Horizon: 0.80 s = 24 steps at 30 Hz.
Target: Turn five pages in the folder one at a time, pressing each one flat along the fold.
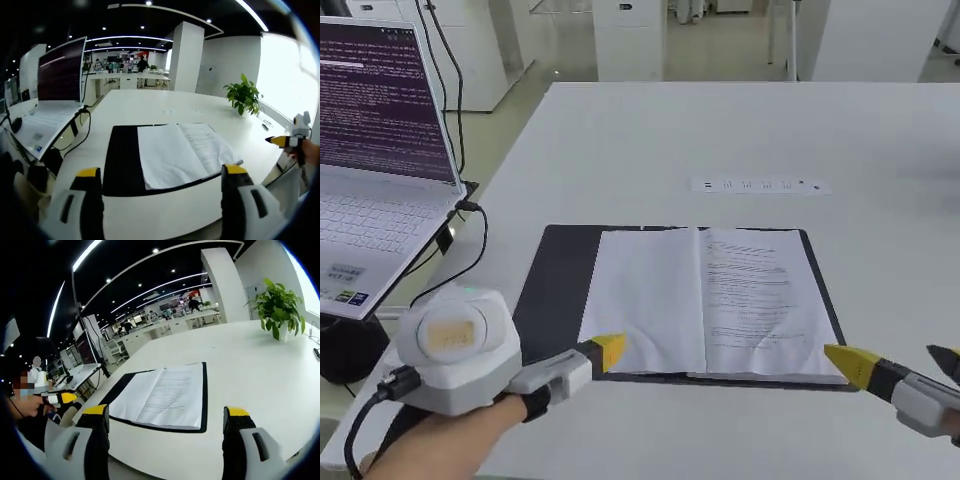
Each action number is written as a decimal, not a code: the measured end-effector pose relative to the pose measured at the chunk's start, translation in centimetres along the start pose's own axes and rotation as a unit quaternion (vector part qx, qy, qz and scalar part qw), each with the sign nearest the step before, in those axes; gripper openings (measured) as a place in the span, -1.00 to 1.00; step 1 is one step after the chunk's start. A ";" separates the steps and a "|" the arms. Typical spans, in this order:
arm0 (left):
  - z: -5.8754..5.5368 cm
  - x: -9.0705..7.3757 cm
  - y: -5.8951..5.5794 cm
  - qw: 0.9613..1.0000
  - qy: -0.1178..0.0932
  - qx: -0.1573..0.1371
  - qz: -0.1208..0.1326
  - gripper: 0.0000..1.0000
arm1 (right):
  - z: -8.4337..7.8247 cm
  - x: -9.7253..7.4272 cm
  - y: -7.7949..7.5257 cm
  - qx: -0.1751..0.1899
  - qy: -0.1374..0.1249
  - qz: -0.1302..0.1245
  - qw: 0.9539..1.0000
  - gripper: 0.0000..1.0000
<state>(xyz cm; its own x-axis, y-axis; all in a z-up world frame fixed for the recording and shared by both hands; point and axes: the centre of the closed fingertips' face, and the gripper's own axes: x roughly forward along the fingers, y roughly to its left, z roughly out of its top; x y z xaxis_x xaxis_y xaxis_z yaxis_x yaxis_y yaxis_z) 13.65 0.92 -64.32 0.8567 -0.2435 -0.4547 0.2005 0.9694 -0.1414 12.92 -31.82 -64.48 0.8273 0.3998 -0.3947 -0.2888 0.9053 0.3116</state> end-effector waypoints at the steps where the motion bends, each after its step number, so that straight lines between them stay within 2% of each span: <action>1: -0.1 -0.2 0.0 1.000 0.000 0.002 0.001 0.98 | 0.0 -0.1 -0.1 -0.003 -0.003 -0.002 1.000 0.97; 5: -0.4 -0.9 0.1 1.000 0.001 0.010 0.008 0.98 | -0.3 -0.6 -0.8 -0.010 -0.001 -0.013 1.000 1.00; 10: -1.1 -1.2 0.2 1.000 0.009 0.017 0.013 0.98 | -0.1 -0.9 -1.2 -0.019 -0.005 -0.012 1.000 1.00; 13: -1.1 -1.1 0.1 1.000 0.009 0.021 0.015 0.98 | -0.1 -0.9 -1.4 -0.017 -0.006 -0.011 1.000 1.00; 18: -0.8 -0.3 -0.7 1.000 0.009 0.028 0.010 0.98 | -0.1 -1.0 -1.8 -0.014 -0.007 -0.012 1.000 1.00; 21: -0.7 0.7 -2.0 0.999 0.012 0.033 0.001 0.98 | -0.2 -1.0 -2.1 -0.014 -0.006 -0.012 1.000 1.00; 24: -1.0 1.7 -3.3 0.999 0.023 0.039 -0.011 0.83 | -0.2 -0.9 -2.3 -0.015 -0.008 -0.012 1.000 1.00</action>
<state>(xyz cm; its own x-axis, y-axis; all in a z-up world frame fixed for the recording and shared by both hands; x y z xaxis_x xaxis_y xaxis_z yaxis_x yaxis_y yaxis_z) 13.98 -2.74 -65.53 0.8289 -0.2639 -0.4932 0.2568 0.9629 -0.0835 12.70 -34.22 -64.99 0.8416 0.3756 -0.3881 -0.2825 0.9186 0.2763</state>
